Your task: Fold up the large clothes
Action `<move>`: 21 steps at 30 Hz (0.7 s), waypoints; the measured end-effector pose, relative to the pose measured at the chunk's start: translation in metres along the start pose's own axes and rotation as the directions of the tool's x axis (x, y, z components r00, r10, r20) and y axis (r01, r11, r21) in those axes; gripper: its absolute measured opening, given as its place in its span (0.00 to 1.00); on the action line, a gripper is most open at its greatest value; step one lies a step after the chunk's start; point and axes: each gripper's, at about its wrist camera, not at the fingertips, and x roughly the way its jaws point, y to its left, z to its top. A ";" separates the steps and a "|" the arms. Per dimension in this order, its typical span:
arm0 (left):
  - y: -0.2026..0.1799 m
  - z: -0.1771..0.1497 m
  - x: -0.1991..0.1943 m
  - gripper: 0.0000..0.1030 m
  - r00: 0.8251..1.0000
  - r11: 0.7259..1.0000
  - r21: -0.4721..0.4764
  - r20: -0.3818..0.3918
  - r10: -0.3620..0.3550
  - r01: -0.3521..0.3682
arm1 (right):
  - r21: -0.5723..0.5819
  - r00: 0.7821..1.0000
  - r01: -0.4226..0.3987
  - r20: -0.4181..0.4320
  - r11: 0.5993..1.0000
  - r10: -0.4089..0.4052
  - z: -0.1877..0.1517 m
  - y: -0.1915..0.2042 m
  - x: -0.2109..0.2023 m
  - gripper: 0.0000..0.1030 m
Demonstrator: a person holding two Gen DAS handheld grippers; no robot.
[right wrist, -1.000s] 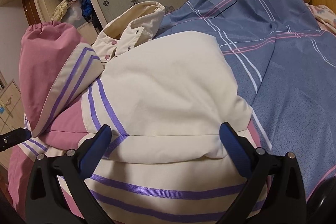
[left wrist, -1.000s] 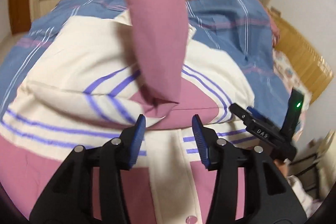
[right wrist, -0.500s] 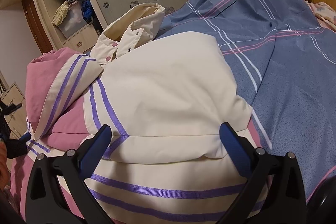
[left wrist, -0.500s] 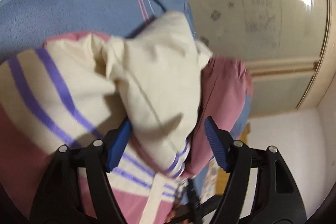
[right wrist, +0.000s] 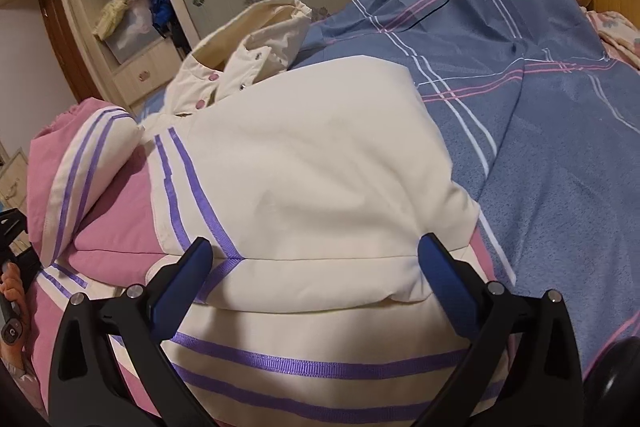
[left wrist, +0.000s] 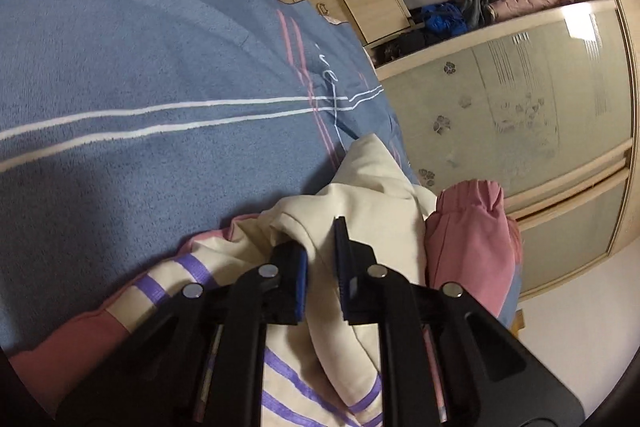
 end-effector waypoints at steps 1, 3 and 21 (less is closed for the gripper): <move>0.003 0.003 -0.004 0.12 1.000 1.000 -0.009 -0.006 -0.013 0.013 | 0.016 0.999 0.049 -0.013 0.999 -0.049 0.003 0.003 -0.004 0.99; 0.005 0.008 -0.009 0.13 0.999 0.999 -0.024 -0.019 -0.034 0.033 | 0.087 0.997 0.064 0.031 0.994 -0.067 0.008 0.014 -0.028 0.99; -0.012 0.009 0.002 0.19 0.999 0.998 0.050 0.005 0.039 -0.039 | -0.606 0.992 0.100 0.002 0.789 -0.124 0.031 0.348 0.033 0.52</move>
